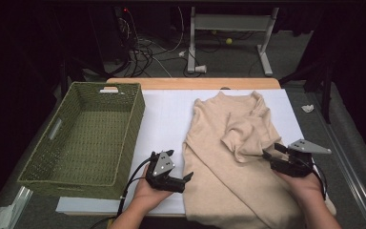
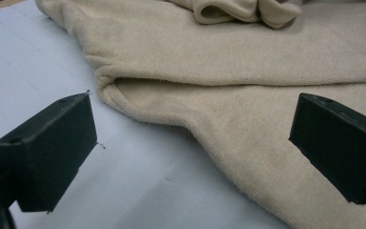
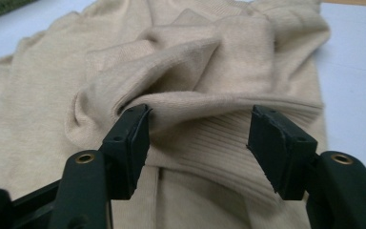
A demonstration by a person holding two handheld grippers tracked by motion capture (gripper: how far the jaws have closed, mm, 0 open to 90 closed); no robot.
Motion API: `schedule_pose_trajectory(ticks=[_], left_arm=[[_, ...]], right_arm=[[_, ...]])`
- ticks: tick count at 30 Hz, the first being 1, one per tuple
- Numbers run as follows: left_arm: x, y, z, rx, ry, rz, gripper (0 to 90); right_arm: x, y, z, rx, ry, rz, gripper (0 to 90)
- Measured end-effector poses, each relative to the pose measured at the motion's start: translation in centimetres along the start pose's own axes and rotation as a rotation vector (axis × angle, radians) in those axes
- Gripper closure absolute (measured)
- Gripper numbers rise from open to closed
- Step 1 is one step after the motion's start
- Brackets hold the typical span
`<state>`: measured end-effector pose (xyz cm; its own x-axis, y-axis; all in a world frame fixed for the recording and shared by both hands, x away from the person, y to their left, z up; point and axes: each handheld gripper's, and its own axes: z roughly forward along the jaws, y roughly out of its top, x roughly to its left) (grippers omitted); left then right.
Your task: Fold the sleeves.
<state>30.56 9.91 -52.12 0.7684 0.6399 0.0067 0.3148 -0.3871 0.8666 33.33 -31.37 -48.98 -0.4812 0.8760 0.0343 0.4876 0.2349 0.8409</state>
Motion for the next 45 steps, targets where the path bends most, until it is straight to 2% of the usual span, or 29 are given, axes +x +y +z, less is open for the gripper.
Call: schedule_pose_trajectory(ticks=[2,6,9,11,13,14,15,16,18,22,25,31,35,37,45], left_arm=[[0.0,0.0,0.0,-0.002,0.002,0.003,0.6],[0.0,0.0,0.0,-0.005,0.004,0.001,0.6],[0.0,0.0,0.0,-0.003,0.004,0.002,0.6],[0.0,0.0,0.0,0.000,0.002,0.002,0.6],[0.0,0.0,0.0,0.003,0.001,-0.001,0.6],[0.0,0.0,0.0,0.003,0.002,0.000,0.6],[0.0,0.0,0.0,0.003,0.001,0.000,0.6],[0.0,0.0,0.0,0.004,0.002,0.001,0.6],[0.0,0.0,0.1,0.005,0.003,0.002,0.6],[0.0,0.0,0.1,0.005,0.002,0.002,0.6],[0.0,0.0,0.1,0.005,0.001,0.002,0.6],[0.0,0.0,0.1,0.006,-0.003,0.003,0.6],[0.0,0.0,0.1,0.009,-0.006,0.004,0.6],[0.1,0.1,0.1,0.011,-0.009,0.000,0.6],[0.1,0.1,0.1,0.010,-0.010,0.000,0.6]], right_arm=[[0.1,0.0,0.3,0.005,0.004,-0.004,37.8],[0.7,0.0,1.1,0.032,-0.015,-0.049,35.4],[0.3,-0.3,0.9,0.040,-0.038,-0.040,34.9],[-0.3,-0.6,1.1,0.066,-0.030,-0.015,38.2],[-0.7,-1.0,1.9,0.116,-0.052,-0.032,47.4],[-0.6,-1.1,2.2,0.118,-0.063,-0.038,53.3],[-0.6,-1.0,2.2,0.118,-0.071,-0.040,63.3],[-0.6,-1.0,2.2,0.118,-0.063,-0.040,73.6],[-0.5,-1.1,2.2,0.122,-0.046,-0.058,86.3],[-0.4,-1.1,1.4,0.080,-0.028,-0.059,88.4],[-0.2,-0.8,0.2,0.030,-0.036,-0.066,88.3],[-0.4,-0.8,-1.1,-0.018,-0.025,-0.030,88.8],[1.2,-0.5,-2.0,-0.056,-0.004,-0.074,88.9],[2.5,-0.2,-2.1,-0.063,0.012,-0.122,88.9],[8.1,0.3,-1.1,-0.066,0.166,-0.236,89.0]])
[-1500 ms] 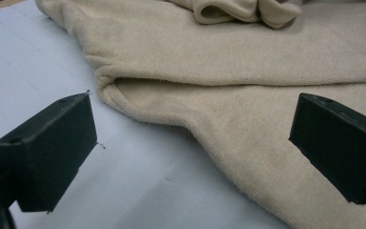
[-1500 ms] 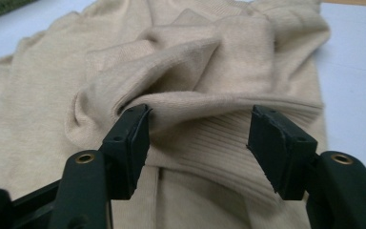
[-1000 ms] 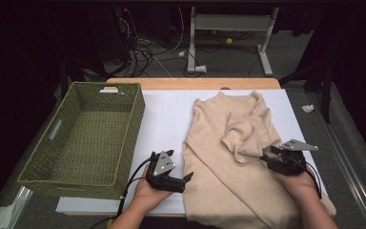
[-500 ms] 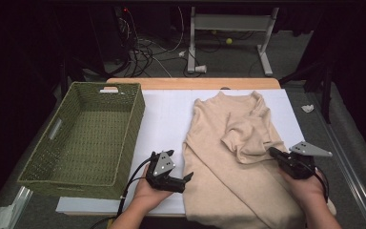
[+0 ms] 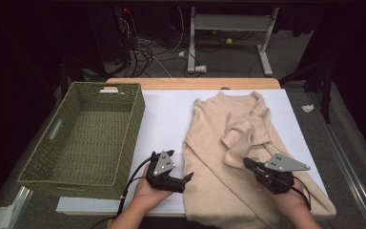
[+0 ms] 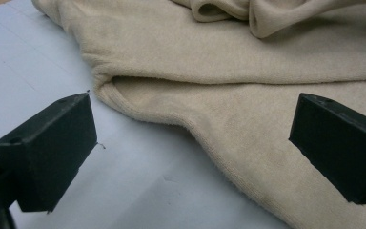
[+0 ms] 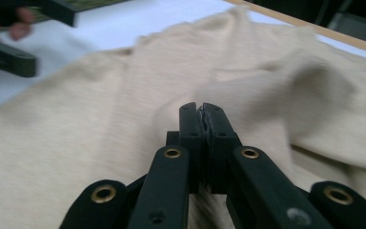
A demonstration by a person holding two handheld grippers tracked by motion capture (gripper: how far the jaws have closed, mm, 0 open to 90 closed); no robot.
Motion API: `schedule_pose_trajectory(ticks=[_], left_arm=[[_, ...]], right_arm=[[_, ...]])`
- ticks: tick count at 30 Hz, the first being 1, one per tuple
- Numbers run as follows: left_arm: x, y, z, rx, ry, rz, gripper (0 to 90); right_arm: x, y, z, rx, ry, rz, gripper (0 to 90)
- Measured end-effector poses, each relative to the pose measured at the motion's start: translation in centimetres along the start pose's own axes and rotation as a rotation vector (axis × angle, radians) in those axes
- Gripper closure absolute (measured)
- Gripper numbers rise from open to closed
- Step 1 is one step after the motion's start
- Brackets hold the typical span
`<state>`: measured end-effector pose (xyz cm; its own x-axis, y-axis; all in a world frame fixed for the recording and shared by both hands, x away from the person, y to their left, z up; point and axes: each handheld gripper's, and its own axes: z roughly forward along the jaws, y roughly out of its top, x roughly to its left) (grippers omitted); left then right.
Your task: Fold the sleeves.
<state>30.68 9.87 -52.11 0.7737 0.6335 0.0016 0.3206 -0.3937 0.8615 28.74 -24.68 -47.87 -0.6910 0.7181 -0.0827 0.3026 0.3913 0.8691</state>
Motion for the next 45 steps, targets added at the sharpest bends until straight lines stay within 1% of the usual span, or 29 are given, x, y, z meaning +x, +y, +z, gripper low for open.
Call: schedule_pose_trajectory(ticks=[6,7,8,9,10,12,14,16,18,19,21,23,25,26,27,28,29,30,32,33,34,35,36,38,40,41,43,44,45], left_arm=[[0.0,0.0,0.0,0.001,0.001,-0.001,0.6],[0.0,0.0,0.0,0.001,0.001,-0.001,0.6],[0.0,0.0,0.0,0.001,0.002,-0.001,0.6],[0.0,0.0,0.0,0.000,0.002,-0.001,0.6],[0.0,0.0,0.0,0.000,0.003,-0.001,0.6],[0.0,0.0,0.0,-0.001,0.004,-0.002,0.6],[0.0,0.0,0.0,-0.003,0.005,-0.005,0.6],[0.0,0.0,0.0,-0.005,0.006,-0.008,0.6],[0.0,0.0,0.0,-0.005,0.008,-0.008,0.6],[0.0,0.0,0.0,-0.005,0.008,-0.008,0.6],[0.0,0.0,0.0,-0.004,0.010,-0.006,0.6],[0.0,0.0,0.0,-0.004,0.011,-0.008,0.6],[-0.1,0.1,0.0,0.011,0.013,-0.011,0.6],[-0.3,0.2,0.0,0.025,0.007,-0.015,0.7],[-0.6,0.4,0.1,0.032,-0.014,-0.027,1.0],[-0.6,0.4,0.1,0.032,-0.014,-0.027,3.9],[-1.1,0.6,0.1,0.032,-0.036,-0.023,6.7],[-1.7,1.0,0.1,0.032,-0.055,-0.001,6.7],[-3.6,1.9,0.2,0.021,-0.092,0.054,14.7],[-4.4,2.3,0.5,0.026,-0.116,0.058,16.8],[-5.2,2.7,0.8,0.033,-0.155,0.050,19.6],[-6.2,3.1,1.2,0.041,-0.190,0.055,21.4],[-7.0,3.3,1.6,0.049,-0.202,0.070,24.7],[-8.4,3.7,2.6,0.081,-0.255,0.093,30.3],[-9.5,3.9,3.9,0.129,-0.270,0.116,31.3],[-9.8,3.9,4.5,0.158,-0.269,0.123,31.2],[-10.3,4.1,5.6,0.233,-0.247,0.138,30.8],[-10.5,4.2,6.1,0.282,-0.236,0.168,30.8],[-10.5,4.2,6.1,0.282,-0.236,0.168,30.6]], right_arm=[[3.7,0.4,1.9,0.030,0.118,-0.064,89.0],[3.7,0.4,1.9,0.030,0.118,-0.064,89.0],[4.8,0.5,2.3,0.035,0.150,-0.081,89.0],[4.8,0.5,2.3,0.035,0.150,-0.081,89.0],[5.3,0.5,2.5,0.035,0.165,-0.087,89.1],[6.4,0.6,2.8,0.037,0.209,-0.092,89.1],[7.6,0.7,3.1,0.043,0.244,-0.117,89.1],[8.6,0.8,3.2,0.043,0.282,-0.125,89.0],[9.3,0.8,3.2,0.049,0.297,-0.158,87.4],[9.4,0.9,3.0,0.039,0.294,-0.164,82.4],[8.6,1.2,2.4,0.008,0.282,-0.129,70.6],[7.4,1.4,1.6,-0.020,0.247,-0.094,65.5],[6.0,1.3,0.9,-0.036,0.198,-0.067,64.0],[5.1,1.2,0.5,-0.045,0.171,-0.048,63.5],[4.3,1.1,0.2,-0.050,0.146,-0.037,63.1],[3.6,0.9,0.0,-0.052,0.118,-0.023,62.8],[2.7,0.8,-0.3,-0.055,0.097,-0.004,62.5],[2.7,0.8,-0.3,-0.055,0.097,-0.004,62.5],[1.3,0.4,-0.8,-0.060,0.053,0.027,62.7],[0.5,0.2,-1.1,-0.061,0.027,0.045,63.1],[-0.1,0.0,-1.3,-0.062,0.020,0.068,63.3],[-0.5,-0.3,-1.5,-0.063,0.008,0.080,63.5],[-0.9,-0.5,-1.6,-0.057,-0.008,0.081,63.7],[-1.4,-0.8,-1.7,-0.048,-0.027,0.086,64.0],[-1.9,-0.9,-1.7,-0.051,-0.037,0.101,64.1],[-2.1,-1.0,-1.7,-0.049,-0.042,0.109,64.2],[-2.3,-1.1,-1.8,-0.046,-0.048,0.113,64.3],[-2.3,-1.2,-1.8,-0.042,-0.051,0.109,64.3],[-2.4,-1.2,-1.8,-0.041,-0.054,0.110,64.3]])
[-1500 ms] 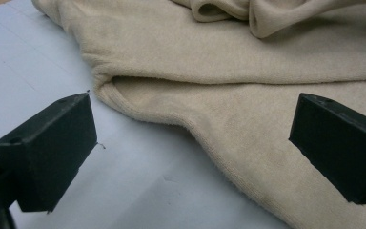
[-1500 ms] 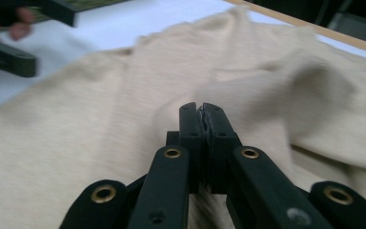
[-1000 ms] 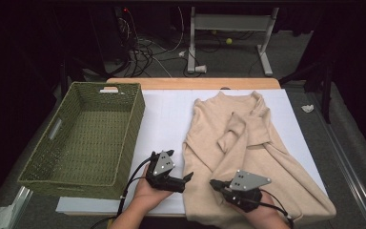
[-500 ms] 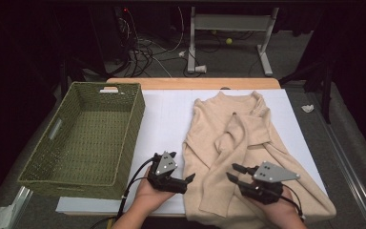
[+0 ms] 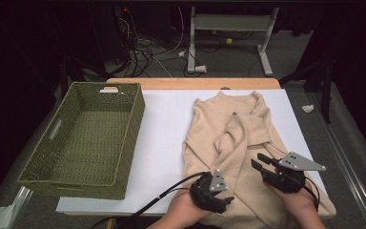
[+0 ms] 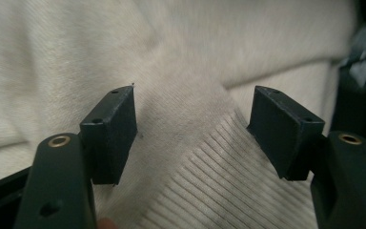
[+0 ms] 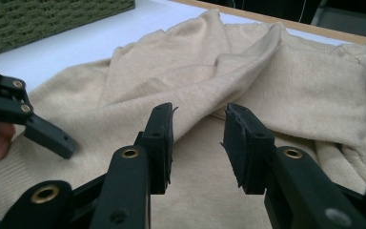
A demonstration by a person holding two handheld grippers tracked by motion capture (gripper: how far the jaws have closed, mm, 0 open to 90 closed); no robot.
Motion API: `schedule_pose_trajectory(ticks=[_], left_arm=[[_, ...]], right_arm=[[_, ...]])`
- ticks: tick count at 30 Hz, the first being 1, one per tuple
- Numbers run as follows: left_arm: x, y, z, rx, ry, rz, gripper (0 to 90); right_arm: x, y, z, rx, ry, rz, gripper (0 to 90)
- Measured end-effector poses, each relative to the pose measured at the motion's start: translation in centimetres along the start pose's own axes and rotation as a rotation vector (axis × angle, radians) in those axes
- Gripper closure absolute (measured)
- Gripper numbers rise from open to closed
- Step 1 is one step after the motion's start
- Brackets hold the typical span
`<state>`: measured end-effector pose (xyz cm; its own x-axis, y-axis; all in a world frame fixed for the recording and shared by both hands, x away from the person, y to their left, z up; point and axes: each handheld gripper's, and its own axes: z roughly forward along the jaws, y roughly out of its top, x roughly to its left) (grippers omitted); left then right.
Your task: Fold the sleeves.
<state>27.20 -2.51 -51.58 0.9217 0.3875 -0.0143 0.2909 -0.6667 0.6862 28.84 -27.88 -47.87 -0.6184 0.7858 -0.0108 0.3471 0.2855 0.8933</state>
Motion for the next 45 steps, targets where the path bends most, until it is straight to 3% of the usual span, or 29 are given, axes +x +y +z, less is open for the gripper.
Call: schedule_pose_trajectory(ticks=[4,8,9,11,13,15,21,24,28,35,38,40,45], left_arm=[[-0.1,0.2,0.2,0.010,0.013,0.017,38.7],[0.6,-0.3,-0.4,-0.023,0.011,-0.025,70.3],[0.8,-0.4,-0.6,-0.042,0.002,-0.041,74.8],[1.0,-0.8,-1.3,-0.076,0.009,-0.035,78.4],[1.7,-1.4,-2.6,-0.120,0.011,-0.057,78.8],[2.9,-2.2,-4.1,-0.168,0.027,-0.109,78.9],[5.9,-5.0,-6.7,-0.220,0.079,-0.269,78.8],[6.2,-5.9,-7.4,-0.217,0.108,-0.289,78.7],[6.3,-6.6,-7.7,-0.207,0.122,-0.306,78.6],[6.2,-7.6,-8.1,-0.205,0.130,-0.327,78.5],[6.2,-7.7,-8.3,-0.208,0.129,-0.330,78.4],[6.2,-7.6,-8.4,-0.211,0.126,-0.328,78.5],[6.0,-7.1,-8.7,-0.229,0.103,-0.317,78.5]], right_arm=[[-0.3,-0.1,0.0,0.005,-0.008,0.003,64.3],[-0.9,-0.3,0.0,0.010,-0.023,0.008,64.3],[-1.0,-0.4,0.0,0.011,-0.030,0.010,64.4],[-1.6,-0.4,-0.1,0.010,-0.047,0.020,64.3],[-2.4,-0.5,-0.2,0.015,-0.072,0.019,64.1],[-3.3,-0.6,-0.3,0.022,-0.100,0.029,63.4],[-6.9,-0.7,0.4,0.083,-0.199,0.048,59.6],[-8.4,-0.9,1.5,0.133,-0.206,0.063,58.0],[-9.3,-0.8,3.3,0.185,-0.201,0.060,57.7],[-9.5,-0.3,5.2,0.248,-0.175,0.052,58.3],[-9.5,-0.3,5.7,0.283,-0.168,0.044,66.1],[-9.5,-0.3,5.6,0.280,-0.176,0.039,79.1],[-9.7,0.0,3.8,0.188,-0.208,0.042,81.9]])
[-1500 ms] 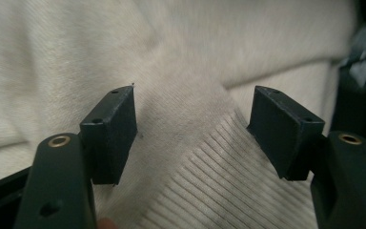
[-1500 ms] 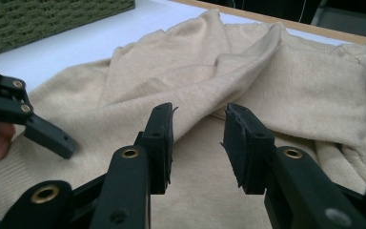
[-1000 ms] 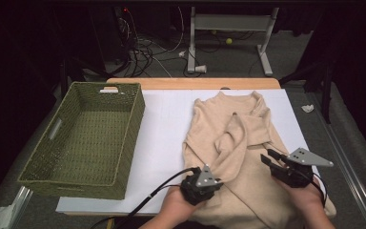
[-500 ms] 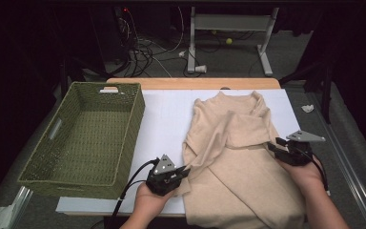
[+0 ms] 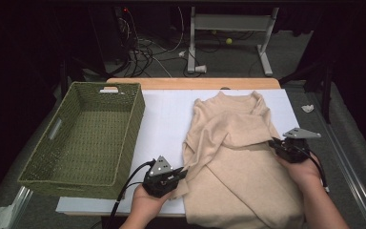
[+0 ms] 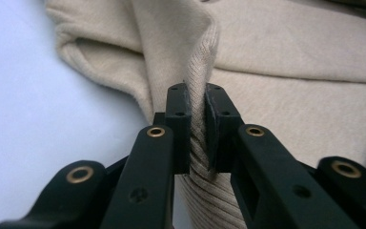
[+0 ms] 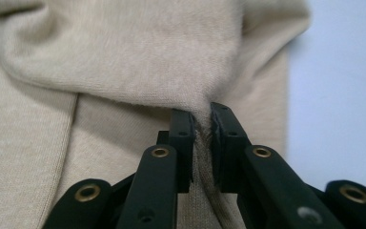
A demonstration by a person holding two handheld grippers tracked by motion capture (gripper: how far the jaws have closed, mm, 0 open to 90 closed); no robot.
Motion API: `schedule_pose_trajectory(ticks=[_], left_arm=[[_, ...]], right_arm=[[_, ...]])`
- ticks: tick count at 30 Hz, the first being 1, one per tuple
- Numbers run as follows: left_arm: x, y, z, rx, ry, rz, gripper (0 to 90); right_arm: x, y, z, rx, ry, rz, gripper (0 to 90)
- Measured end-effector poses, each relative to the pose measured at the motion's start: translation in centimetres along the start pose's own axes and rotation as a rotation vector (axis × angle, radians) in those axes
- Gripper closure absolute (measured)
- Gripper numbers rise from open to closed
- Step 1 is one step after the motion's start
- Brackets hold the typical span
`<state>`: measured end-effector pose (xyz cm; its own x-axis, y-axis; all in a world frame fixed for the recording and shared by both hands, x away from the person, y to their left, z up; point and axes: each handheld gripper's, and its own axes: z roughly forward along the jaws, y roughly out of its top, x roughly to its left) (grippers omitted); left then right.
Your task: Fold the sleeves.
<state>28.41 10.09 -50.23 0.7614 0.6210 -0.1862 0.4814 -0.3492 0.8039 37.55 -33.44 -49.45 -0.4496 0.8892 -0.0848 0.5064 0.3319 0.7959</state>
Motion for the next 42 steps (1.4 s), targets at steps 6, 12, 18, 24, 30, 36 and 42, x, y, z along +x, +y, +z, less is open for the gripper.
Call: schedule_pose_trajectory(ticks=[6,12,18,24,30,36,42], left_arm=[[-0.5,0.9,-0.1,-0.036,-0.110,-0.028,78.5],[-1.2,1.0,0.4,-0.020,-0.205,-0.033,78.4],[-0.6,-0.2,1.3,0.075,-0.257,-0.104,78.0],[-0.6,0.0,1.5,0.076,-0.208,-0.066,68.1],[-2.0,1.0,0.9,0.010,-0.101,0.013,43.4],[-5.0,1.6,1.5,0.048,-0.148,0.217,46.5],[-6.0,0.6,4.8,0.254,-0.071,0.355,46.1]], right_arm=[[-3.1,-1.1,-3.0,-0.086,-0.100,0.065,82.1],[-6.9,-3.3,-4.5,-0.098,-0.167,0.154,82.3],[-8.3,-4.8,-3.8,-0.064,-0.168,0.178,81.7],[-7.8,-4.6,-4.2,-0.082,-0.154,0.183,67.2],[-6.8,-4.4,-5.4,-0.094,-0.168,0.156,56.7],[-4.7,-4.1,-7.3,-0.123,-0.155,0.108,56.3],[-1.3,-4.4,-7.8,-0.107,-0.067,0.056,58.0]])
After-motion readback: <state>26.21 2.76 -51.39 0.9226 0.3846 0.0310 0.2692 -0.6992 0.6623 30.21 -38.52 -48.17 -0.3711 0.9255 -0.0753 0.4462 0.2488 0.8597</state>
